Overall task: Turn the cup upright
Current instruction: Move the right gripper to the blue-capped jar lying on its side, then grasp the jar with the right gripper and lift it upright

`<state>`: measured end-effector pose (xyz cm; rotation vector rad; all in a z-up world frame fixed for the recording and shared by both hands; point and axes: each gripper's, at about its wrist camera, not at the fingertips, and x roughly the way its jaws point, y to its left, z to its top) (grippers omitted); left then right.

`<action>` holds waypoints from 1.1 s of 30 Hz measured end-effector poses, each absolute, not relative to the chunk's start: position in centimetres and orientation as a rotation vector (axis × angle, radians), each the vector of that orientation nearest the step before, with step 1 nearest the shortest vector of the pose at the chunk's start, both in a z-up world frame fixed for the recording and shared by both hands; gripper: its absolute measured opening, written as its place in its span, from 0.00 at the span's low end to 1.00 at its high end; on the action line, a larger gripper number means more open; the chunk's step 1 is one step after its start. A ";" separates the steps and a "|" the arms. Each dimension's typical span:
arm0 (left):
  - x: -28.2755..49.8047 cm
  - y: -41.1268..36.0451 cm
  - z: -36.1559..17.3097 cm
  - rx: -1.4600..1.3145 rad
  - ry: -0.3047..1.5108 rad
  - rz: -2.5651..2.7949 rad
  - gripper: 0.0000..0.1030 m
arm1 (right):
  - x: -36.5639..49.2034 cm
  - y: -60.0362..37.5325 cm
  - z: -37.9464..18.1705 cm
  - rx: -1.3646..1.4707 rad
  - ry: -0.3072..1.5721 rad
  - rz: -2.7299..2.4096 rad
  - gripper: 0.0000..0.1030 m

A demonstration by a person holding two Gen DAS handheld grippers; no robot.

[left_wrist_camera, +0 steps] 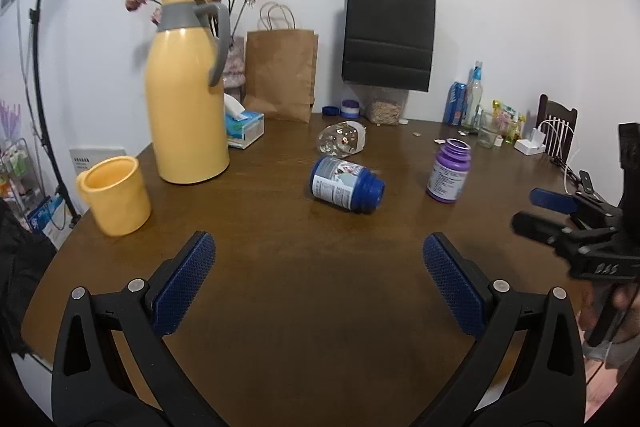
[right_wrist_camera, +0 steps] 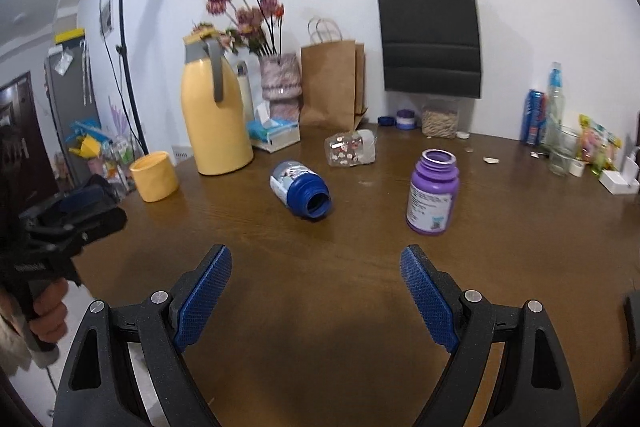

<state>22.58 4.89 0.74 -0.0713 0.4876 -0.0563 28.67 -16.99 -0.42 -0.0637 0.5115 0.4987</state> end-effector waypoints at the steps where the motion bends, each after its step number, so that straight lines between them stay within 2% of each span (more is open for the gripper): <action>1: 23.4 5.0 0.9 -0.070 0.498 -0.064 1.00 | 29.9 -16.5 -0.5 -0.079 0.533 0.497 0.88; 5: 27.9 5.3 1.0 -0.050 0.565 -0.081 1.00 | 35.5 -13.4 -1.7 -0.159 0.657 0.537 0.88; 16: 43.3 7.3 -1.5 -0.058 0.759 -0.162 1.00 | 47.4 -6.1 -6.0 -0.267 0.736 0.627 0.87; 19: 46.0 7.4 -2.5 -0.065 0.808 -0.166 1.00 | 49.8 -5.4 -7.8 -0.232 0.802 0.719 0.65; 26: 50.6 8.9 -4.0 -0.212 0.878 -0.226 0.98 | 50.3 -5.4 -8.2 -0.246 0.793 0.854 0.64; 27: 51.0 9.0 -4.1 -0.223 0.870 -0.226 0.96 | 50.2 -5.2 -8.2 -0.264 0.789 0.890 0.64; 29: 51.7 9.0 -4.6 -0.227 0.888 -0.194 0.66 | 49.9 -4.9 -8.2 -0.280 0.786 0.927 0.64; 30: 52.1 9.0 -5.2 -0.231 0.913 -0.197 0.60 | 49.8 -5.0 -8.2 -0.282 0.783 0.935 0.64; 33: 52.0 9.4 -6.0 -0.290 0.906 -0.237 0.53 | 49.8 -5.2 -8.2 -0.306 0.777 0.963 0.65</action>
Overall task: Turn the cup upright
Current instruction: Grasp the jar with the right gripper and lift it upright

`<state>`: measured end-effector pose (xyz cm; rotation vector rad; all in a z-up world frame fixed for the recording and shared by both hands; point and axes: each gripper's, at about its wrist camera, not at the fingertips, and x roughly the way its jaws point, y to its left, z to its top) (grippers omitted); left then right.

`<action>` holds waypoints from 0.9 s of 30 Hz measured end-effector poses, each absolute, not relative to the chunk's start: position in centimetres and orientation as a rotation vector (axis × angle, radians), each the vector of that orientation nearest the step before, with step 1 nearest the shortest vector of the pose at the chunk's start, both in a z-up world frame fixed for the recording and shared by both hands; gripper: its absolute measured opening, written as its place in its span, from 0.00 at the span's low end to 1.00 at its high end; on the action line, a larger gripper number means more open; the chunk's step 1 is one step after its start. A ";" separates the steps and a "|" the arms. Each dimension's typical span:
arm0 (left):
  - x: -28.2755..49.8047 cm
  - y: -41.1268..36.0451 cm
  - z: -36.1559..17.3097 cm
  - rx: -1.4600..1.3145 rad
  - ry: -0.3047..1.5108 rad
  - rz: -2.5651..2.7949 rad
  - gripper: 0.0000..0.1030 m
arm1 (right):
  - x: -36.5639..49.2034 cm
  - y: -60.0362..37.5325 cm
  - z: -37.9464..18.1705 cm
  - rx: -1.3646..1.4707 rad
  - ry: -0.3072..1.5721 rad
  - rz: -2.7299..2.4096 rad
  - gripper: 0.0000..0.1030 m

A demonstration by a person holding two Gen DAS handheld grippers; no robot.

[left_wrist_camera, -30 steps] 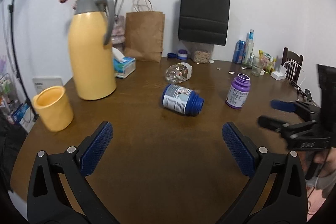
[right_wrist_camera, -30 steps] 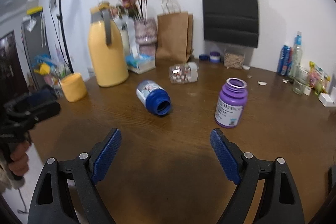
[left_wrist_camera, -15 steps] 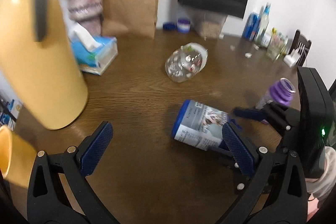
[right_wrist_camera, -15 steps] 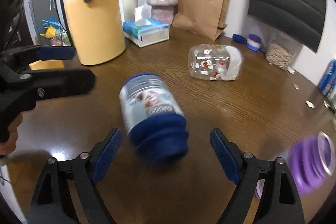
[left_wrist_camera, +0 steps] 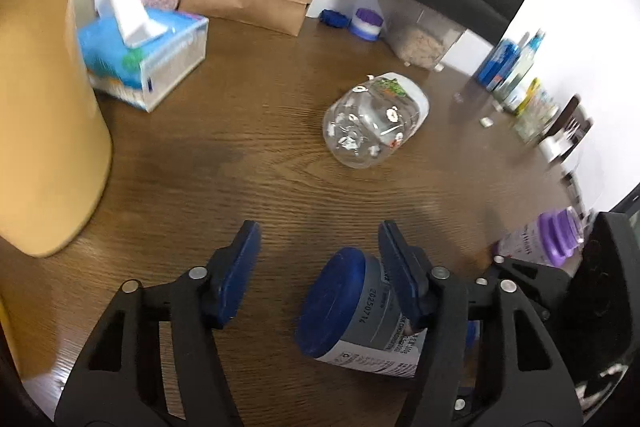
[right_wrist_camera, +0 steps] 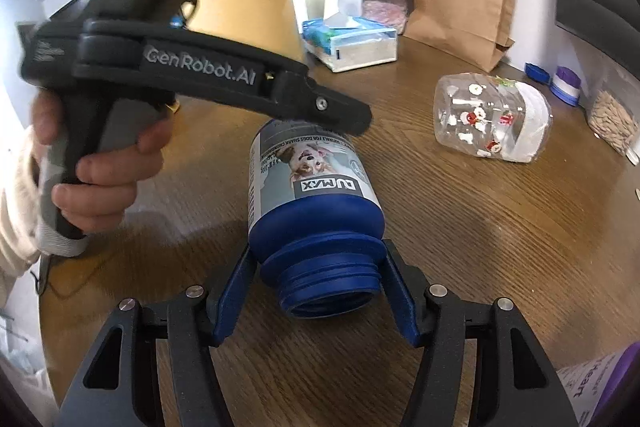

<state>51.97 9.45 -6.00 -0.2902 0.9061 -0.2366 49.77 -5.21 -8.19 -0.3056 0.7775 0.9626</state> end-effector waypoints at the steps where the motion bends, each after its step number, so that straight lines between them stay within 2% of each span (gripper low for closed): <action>1: 51.7 9.7 -6.0 -0.299 0.899 -0.236 0.51 | 49.7 -5.3 -8.2 -0.319 0.777 0.954 0.65; 3: 50.9 10.1 -5.5 -0.282 0.874 -0.216 0.46 | 49.9 -5.7 -8.2 -0.346 0.769 0.896 0.67; 9: 48.6 9.8 -5.3 -0.156 0.880 -0.137 0.44 | 51.1 -7.6 -7.3 -0.339 0.720 0.739 0.67; 10: 48.4 9.6 -5.2 -0.132 0.884 -0.131 0.49 | 51.3 -7.7 -7.3 -0.333 0.723 0.724 0.67; 12: 48.6 9.8 -4.5 -0.168 0.883 -0.174 0.66 | 51.4 -8.0 -7.2 -0.320 0.730 0.705 0.67; 13: 48.6 9.9 -4.3 -0.196 0.886 -0.201 0.79 | 51.6 -8.2 -7.0 -0.308 0.732 0.704 0.67; 15: 49.2 9.4 -4.0 -0.244 0.905 -0.256 0.84 | 51.7 -8.6 -6.5 -0.287 0.722 0.698 0.67; 19: 51.2 6.2 -5.6 -0.168 1.024 -0.283 0.82 | 51.8 -9.7 -4.4 -0.261 0.706 0.676 0.67; 22: 52.0 5.5 -6.9 -0.224 1.091 -0.332 0.59 | 51.4 -10.8 -2.5 -0.238 0.672 0.692 0.67; 25: 51.6 4.6 -6.8 -0.169 1.047 -0.286 0.58 | 51.9 -11.5 0.2 -0.174 0.628 0.766 0.67; 27: 50.9 4.5 -6.2 -0.169 0.980 -0.260 0.58 | 53.1 -11.4 2.1 -0.127 0.593 0.834 0.77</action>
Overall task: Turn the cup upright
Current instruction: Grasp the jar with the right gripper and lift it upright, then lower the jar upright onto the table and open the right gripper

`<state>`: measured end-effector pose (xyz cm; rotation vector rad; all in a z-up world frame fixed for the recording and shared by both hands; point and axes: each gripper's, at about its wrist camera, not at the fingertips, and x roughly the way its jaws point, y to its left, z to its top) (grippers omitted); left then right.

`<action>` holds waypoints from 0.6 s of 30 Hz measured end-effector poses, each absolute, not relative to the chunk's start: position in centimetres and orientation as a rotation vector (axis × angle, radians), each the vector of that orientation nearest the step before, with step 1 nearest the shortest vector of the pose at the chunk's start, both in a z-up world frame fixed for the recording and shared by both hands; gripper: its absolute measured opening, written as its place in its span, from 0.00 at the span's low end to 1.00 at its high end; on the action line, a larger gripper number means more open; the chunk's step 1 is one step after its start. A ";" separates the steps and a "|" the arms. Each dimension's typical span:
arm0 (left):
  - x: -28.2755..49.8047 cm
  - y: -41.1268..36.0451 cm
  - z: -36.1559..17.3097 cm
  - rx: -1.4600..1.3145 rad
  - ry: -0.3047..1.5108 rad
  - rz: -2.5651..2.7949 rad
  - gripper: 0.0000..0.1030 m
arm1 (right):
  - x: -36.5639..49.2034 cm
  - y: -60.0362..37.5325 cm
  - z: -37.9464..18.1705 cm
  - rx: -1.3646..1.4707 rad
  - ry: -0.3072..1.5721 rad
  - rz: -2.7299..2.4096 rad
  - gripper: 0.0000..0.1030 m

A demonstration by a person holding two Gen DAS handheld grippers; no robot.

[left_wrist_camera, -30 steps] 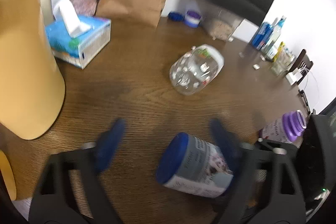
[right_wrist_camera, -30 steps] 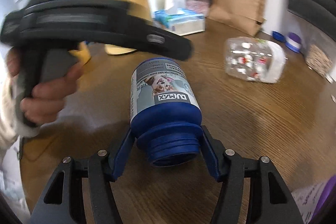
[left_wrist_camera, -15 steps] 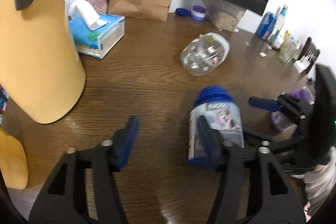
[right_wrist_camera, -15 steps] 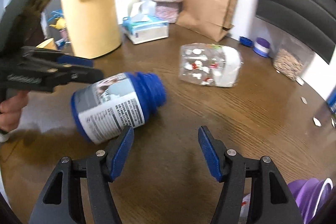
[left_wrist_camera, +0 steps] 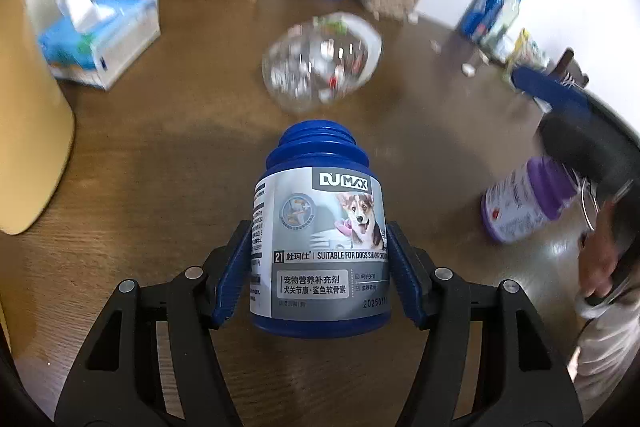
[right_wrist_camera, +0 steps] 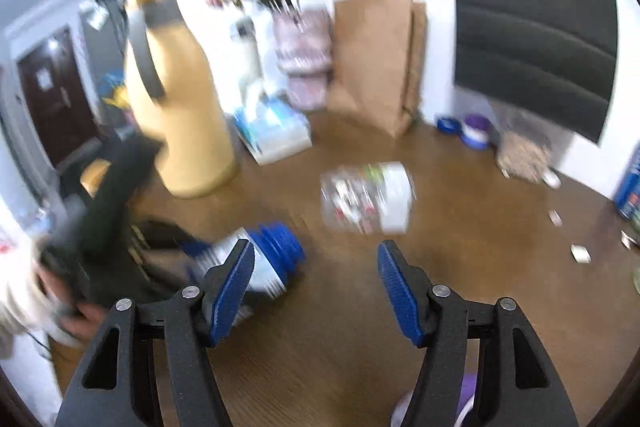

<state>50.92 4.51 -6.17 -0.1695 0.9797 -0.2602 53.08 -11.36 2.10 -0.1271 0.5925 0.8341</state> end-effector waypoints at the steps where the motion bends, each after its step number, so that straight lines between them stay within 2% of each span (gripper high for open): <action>1: 50.6 4.6 -5.6 -0.174 0.937 -0.242 0.58 | 53.7 -11.1 2.8 -0.114 0.584 0.862 0.84; 3: 49.8 4.6 -4.0 -0.188 0.827 -0.198 0.58 | 55.4 -10.3 4.0 -0.086 0.578 0.930 0.86; 6: 47.6 4.5 -1.2 -0.205 0.569 -0.150 0.58 | 57.8 -9.4 4.7 -0.046 0.582 1.022 0.86; 9: 45.9 2.8 0.4 -0.113 0.364 -0.071 0.58 | 59.3 -9.1 4.1 0.034 0.598 1.203 0.86; 14: 44.9 2.0 0.6 -0.122 0.266 -0.006 0.58 | 60.2 -9.6 3.3 0.158 0.629 1.264 0.88; 16: 44.6 1.7 0.6 -0.103 0.219 0.047 0.58 | 59.2 -9.6 3.5 0.131 0.605 1.225 0.93; 18: 44.2 1.5 0.6 -0.084 0.181 0.080 0.58 | 57.9 -9.6 4.0 0.079 0.565 1.219 0.93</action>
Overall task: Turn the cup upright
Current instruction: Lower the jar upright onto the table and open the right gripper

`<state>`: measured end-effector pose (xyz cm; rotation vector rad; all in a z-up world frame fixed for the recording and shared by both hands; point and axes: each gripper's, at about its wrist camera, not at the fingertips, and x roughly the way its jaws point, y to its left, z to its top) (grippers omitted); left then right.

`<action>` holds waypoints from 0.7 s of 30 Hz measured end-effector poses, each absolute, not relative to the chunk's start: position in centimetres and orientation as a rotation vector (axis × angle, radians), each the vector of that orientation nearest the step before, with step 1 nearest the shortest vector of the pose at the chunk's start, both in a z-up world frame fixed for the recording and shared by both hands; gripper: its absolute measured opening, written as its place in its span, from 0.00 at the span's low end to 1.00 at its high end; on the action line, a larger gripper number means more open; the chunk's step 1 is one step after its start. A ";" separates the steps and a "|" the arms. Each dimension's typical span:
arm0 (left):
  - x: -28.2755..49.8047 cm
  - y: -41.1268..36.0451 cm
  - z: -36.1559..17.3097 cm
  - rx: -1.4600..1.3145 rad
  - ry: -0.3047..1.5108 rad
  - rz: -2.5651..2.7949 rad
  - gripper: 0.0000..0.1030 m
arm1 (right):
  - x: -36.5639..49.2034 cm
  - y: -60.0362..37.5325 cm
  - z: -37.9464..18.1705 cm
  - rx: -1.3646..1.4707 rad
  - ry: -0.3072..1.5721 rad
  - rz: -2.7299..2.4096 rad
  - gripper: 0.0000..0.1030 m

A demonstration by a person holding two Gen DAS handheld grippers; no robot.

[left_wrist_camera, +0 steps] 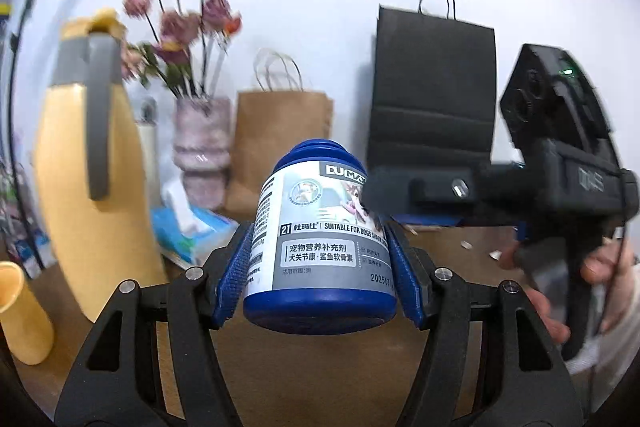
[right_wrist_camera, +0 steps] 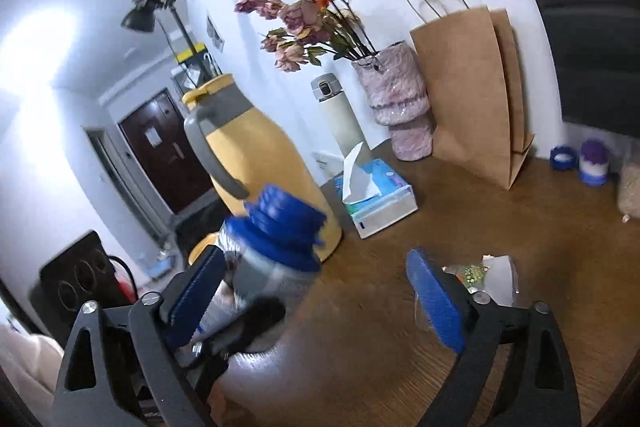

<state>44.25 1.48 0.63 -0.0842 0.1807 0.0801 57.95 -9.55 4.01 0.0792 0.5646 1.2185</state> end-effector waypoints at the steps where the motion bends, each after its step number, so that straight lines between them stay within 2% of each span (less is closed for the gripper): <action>1: 43.8 1.4 0.6 -0.078 0.163 0.091 0.58 | 57.5 -9.6 4.2 0.074 0.548 1.215 0.93; 9: 39.4 2.0 0.1 -0.017 0.082 0.118 0.58 | 55.1 -7.1 3.5 0.154 0.607 1.380 0.93; 16: 37.3 2.6 -0.6 -0.026 0.142 0.095 0.58 | 53.1 -4.4 0.7 0.147 0.655 1.457 0.93; 18: 37.4 2.8 -1.2 -0.033 0.176 0.094 0.58 | 52.9 -4.2 0.0 0.149 0.662 1.454 0.86; 19: 37.7 3.0 -1.7 -0.047 0.212 0.091 0.58 | 52.8 -4.2 -0.2 0.141 0.664 1.436 0.75; 21: 38.2 3.3 -2.6 -0.076 0.275 0.076 0.58 | 52.3 -4.0 -0.4 0.079 0.655 1.369 0.68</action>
